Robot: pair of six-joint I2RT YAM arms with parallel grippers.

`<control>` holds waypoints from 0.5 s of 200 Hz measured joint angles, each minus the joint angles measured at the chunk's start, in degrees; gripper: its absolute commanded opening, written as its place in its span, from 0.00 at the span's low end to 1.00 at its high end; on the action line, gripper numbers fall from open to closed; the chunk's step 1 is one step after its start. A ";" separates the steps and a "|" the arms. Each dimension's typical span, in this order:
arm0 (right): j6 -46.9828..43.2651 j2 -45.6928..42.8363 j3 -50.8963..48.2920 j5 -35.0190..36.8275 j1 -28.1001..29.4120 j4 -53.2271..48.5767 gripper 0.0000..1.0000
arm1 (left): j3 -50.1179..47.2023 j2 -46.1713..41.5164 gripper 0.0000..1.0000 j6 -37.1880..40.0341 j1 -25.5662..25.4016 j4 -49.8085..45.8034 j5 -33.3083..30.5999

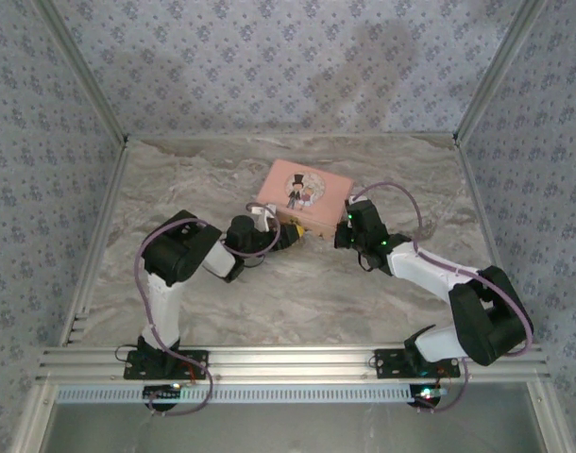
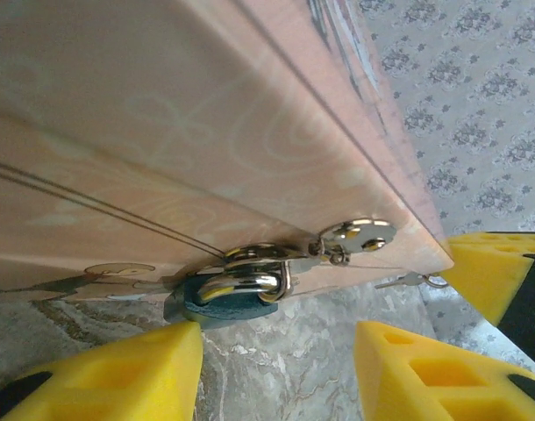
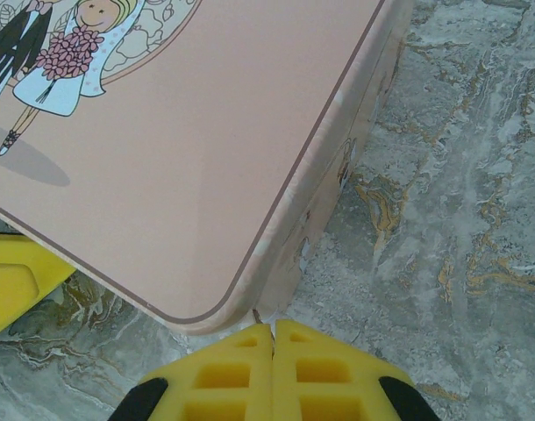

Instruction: Unlock a padlock with a key

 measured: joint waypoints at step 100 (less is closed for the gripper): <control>-0.04 0.02 0.00 0.02 -0.02 0.00 0.00 | -6.03 -8.24 0.55 5.46 0.74 -7.72 -5.20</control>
